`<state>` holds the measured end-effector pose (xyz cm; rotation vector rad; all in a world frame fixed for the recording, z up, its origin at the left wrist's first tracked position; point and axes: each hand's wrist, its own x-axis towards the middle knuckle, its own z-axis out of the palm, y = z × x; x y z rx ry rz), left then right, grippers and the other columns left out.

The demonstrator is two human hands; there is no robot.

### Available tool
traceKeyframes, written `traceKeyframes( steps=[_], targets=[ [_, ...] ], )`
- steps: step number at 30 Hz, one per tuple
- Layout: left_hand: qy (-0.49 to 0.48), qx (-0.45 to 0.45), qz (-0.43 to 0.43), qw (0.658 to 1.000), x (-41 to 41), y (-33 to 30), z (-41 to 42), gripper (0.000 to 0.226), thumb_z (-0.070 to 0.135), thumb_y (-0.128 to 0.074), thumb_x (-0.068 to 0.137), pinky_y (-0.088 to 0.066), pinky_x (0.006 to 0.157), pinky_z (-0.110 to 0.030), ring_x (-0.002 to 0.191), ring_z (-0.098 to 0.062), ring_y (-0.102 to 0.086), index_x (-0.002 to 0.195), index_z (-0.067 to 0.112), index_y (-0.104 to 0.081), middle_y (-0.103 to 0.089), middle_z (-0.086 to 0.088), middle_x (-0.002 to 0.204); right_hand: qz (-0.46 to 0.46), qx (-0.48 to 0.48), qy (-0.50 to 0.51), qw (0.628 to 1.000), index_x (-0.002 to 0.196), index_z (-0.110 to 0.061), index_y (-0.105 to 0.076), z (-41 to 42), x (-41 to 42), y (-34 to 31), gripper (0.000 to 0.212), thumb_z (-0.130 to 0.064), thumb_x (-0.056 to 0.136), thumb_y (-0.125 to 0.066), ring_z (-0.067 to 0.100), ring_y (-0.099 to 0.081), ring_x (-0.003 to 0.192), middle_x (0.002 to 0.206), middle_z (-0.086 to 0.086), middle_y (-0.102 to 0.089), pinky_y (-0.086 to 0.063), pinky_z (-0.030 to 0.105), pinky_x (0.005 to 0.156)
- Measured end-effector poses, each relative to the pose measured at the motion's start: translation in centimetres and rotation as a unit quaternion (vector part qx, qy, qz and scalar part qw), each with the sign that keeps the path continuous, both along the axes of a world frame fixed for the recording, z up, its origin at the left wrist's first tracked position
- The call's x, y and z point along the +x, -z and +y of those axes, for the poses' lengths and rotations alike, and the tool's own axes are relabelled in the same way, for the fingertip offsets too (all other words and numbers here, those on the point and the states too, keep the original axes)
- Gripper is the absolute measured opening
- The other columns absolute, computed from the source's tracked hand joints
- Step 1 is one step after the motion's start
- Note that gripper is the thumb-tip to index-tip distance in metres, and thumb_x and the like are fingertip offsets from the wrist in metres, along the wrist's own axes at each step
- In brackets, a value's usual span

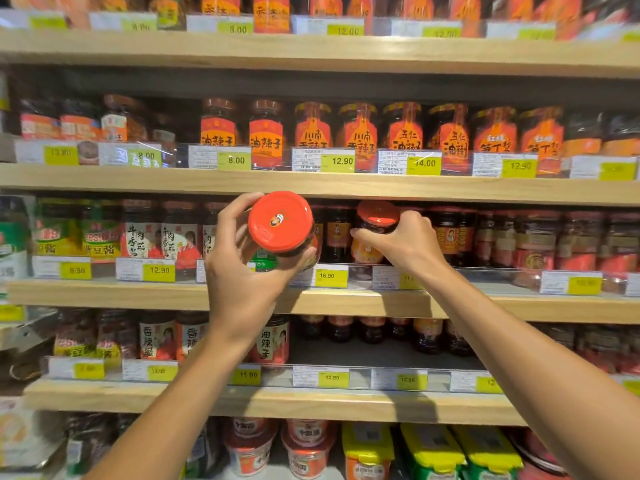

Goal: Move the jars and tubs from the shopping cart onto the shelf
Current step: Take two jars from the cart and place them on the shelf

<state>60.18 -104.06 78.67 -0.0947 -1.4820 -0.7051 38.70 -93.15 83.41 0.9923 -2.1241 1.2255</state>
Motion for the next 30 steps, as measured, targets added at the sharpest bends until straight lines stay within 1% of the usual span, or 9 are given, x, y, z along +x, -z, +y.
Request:
traceKeyframes(
  steps=[3, 6, 9, 14, 16, 22, 24, 27, 30],
  targets=[
    [-0.014, 0.013, 0.004, 1.0, -1.2, -0.4, -0.1, 0.082, 0.016, -0.093, 0.066, -0.05, 0.099, -0.028, 0.115, -0.008, -0.062, 0.131, 0.014, -0.043, -0.062, 0.008, 0.121, -0.008, 0.048, 0.034, 0.998, 0.055, -0.013, -0.047, -0.4, -0.1, -0.9, 0.065, -0.069, 0.074, -0.073, 0.018, -0.049, 0.047, 0.049, -0.001, -0.049, -0.037, 0.03, 0.048],
    [-0.032, 0.028, 0.009, 0.999, -2.4, -0.7, -0.1, 0.079, 0.015, -0.093, 0.065, -0.051, 0.095, -0.023, 0.11, -0.004, -0.063, 0.126, 0.015, -0.042, -0.061, 0.014, 0.114, -0.013, 0.092, 0.06, 0.994, 0.07, -0.012, -0.058, -1.2, -0.2, -1.3, 0.072, -0.083, 0.073, -0.06, 0.021, -0.059, 0.059, 0.058, -0.001, -0.059, -0.045, 0.032, 0.059],
    [-0.046, 0.041, 0.01, 0.998, -3.3, -1.2, -0.1, 0.079, 0.019, -0.093, 0.065, -0.051, 0.095, -0.02, 0.112, -0.005, -0.062, 0.126, 0.016, -0.044, -0.063, 0.005, 0.118, -0.019, 0.125, 0.081, 0.989, 0.089, -0.014, -0.055, -1.9, -0.4, -1.4, 0.086, -0.096, 0.067, -0.044, 0.027, -0.063, 0.073, 0.063, 0.001, -0.059, -0.054, 0.039, 0.079],
    [-0.069, 0.036, 0.0, 0.997, -4.5, -2.1, -0.3, 0.077, 0.024, -0.094, 0.064, -0.05, 0.091, -0.014, 0.107, 0.005, -0.063, 0.123, 0.018, -0.046, -0.064, 0.014, 0.109, -0.008, 0.091, 0.065, 0.994, 0.108, -0.018, -0.059, -1.8, -0.3, -0.8, 0.084, -0.092, 0.07, -0.048, 0.029, -0.065, 0.084, 0.089, 0.002, -0.065, -0.049, 0.035, 0.072],
    [-0.076, 0.038, 0.002, 0.996, -4.9, -2.0, -0.2, 0.077, 0.027, -0.094, 0.064, -0.053, 0.091, -0.019, 0.107, 0.001, -0.064, 0.123, 0.02, -0.045, -0.064, 0.012, 0.109, -0.015, 0.093, 0.054, 0.994, 0.115, -0.021, -0.058, -1.5, -0.1, -0.7, 0.084, -0.092, 0.07, -0.05, 0.029, -0.065, 0.088, 0.096, 0.001, -0.066, -0.048, 0.036, 0.074],
    [-0.097, 0.048, -0.023, 0.994, -6.4, 0.1, -1.1, 0.074, 0.027, -0.093, 0.066, -0.055, 0.092, -0.026, 0.108, -0.008, -0.063, 0.119, 0.023, -0.041, -0.057, 0.019, 0.113, -0.028, 0.119, 0.047, 0.991, 0.078, -0.013, -0.05, 1.0, -0.1, 0.5, 0.07, -0.081, 0.073, -0.062, 0.028, -0.061, 0.08, 0.074, -0.001, -0.057, -0.047, 0.037, 0.063],
    [-0.111, 0.055, -0.05, 0.991, -6.9, 0.4, -1.5, 0.073, 0.026, -0.093, 0.065, -0.057, 0.089, -0.032, 0.105, -0.012, -0.065, 0.116, 0.024, -0.041, -0.06, 0.01, 0.111, -0.018, 0.109, 0.048, 0.993, 0.091, -0.011, -0.052, 2.3, 0.2, 1.3, 0.073, -0.081, 0.073, -0.062, 0.026, -0.058, 0.093, 0.092, 0.002, -0.061, -0.049, 0.04, 0.07],
    [-0.133, 0.072, -0.096, 0.984, -7.7, 0.5, -2.4, 0.073, 0.031, -0.093, 0.065, -0.059, 0.085, -0.041, 0.102, -0.015, -0.066, 0.115, 0.025, -0.04, -0.062, 0.008, 0.107, -0.004, 0.088, 0.03, 0.996, 0.138, -0.011, -0.047, 4.3, 0.9, 2.3, 0.094, -0.079, 0.075, -0.061, 0.03, -0.055, 0.122, 0.132, 0.008, -0.061, -0.05, 0.046, 0.091],
    [-0.161, 0.083, -0.128, 0.975, -8.3, -0.3, -2.5, 0.071, 0.04, -0.091, 0.066, -0.06, 0.078, -0.038, 0.093, -0.013, -0.066, 0.113, 0.026, -0.039, -0.063, 0.012, 0.097, 0.009, 0.056, 0.004, 0.998, 0.152, -0.021, -0.036, 6.2, 1.2, 3.0, 0.095, -0.075, 0.078, -0.063, 0.03, -0.051, 0.132, 0.146, 0.004, -0.054, -0.049, 0.047, 0.1]
  ],
)
